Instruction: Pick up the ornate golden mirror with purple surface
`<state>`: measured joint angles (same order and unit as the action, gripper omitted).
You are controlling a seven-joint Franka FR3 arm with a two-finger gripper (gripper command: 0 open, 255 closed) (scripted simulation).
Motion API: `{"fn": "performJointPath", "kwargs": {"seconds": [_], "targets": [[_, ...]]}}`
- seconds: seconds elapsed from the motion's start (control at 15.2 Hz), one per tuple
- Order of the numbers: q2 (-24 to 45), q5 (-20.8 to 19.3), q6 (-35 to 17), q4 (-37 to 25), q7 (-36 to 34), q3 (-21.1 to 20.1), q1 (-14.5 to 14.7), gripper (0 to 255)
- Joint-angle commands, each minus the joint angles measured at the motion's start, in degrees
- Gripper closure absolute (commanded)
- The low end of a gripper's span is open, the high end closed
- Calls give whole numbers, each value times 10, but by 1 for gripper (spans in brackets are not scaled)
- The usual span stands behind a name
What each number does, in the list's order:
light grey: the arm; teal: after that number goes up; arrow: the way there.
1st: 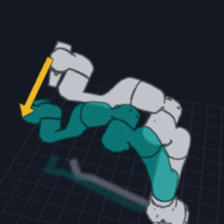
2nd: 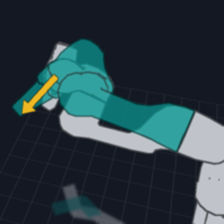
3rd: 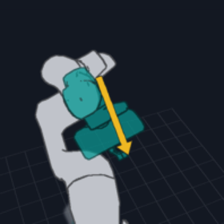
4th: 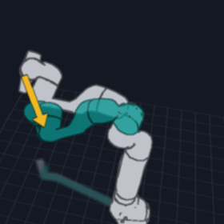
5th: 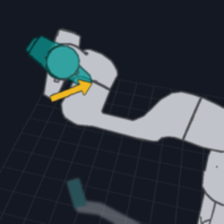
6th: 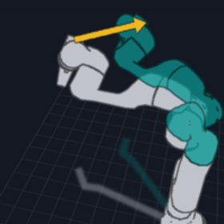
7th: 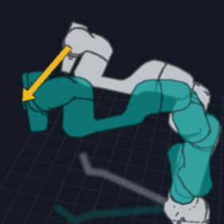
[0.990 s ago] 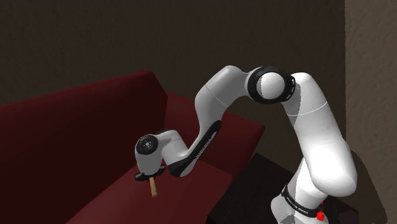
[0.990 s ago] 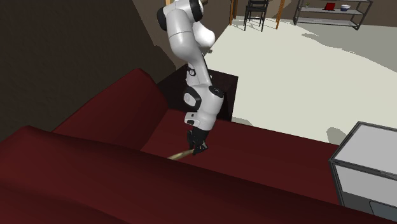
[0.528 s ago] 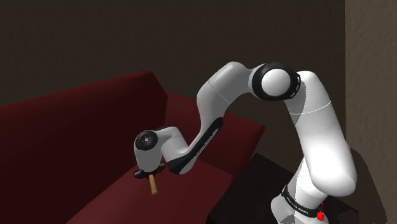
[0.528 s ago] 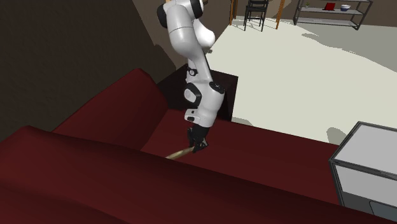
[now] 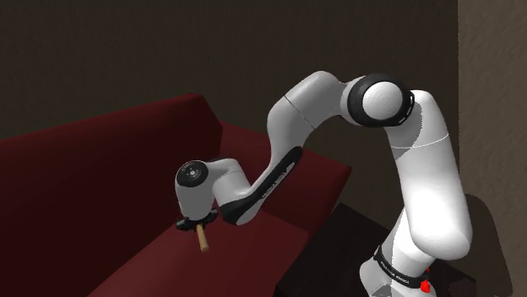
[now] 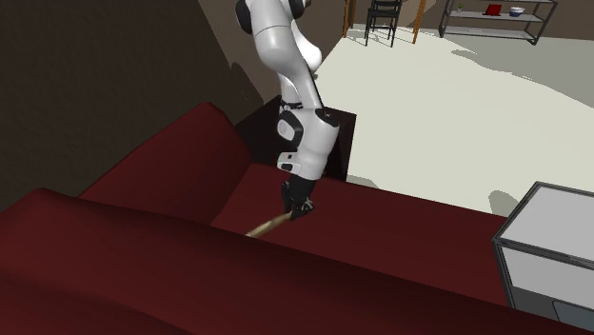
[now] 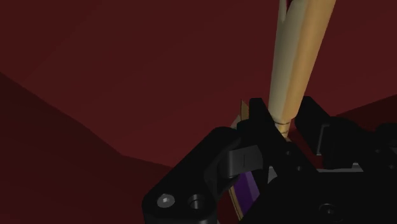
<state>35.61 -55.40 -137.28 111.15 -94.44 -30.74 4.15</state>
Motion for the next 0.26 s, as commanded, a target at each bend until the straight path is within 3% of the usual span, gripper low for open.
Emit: {"fn": "performJointPath", "kwargs": {"seconds": [0.0,0.2], "targets": [[-17,10,5,5,8,-5,-9,255],[-24,16,9,7,13,-10,-12,255]]}}
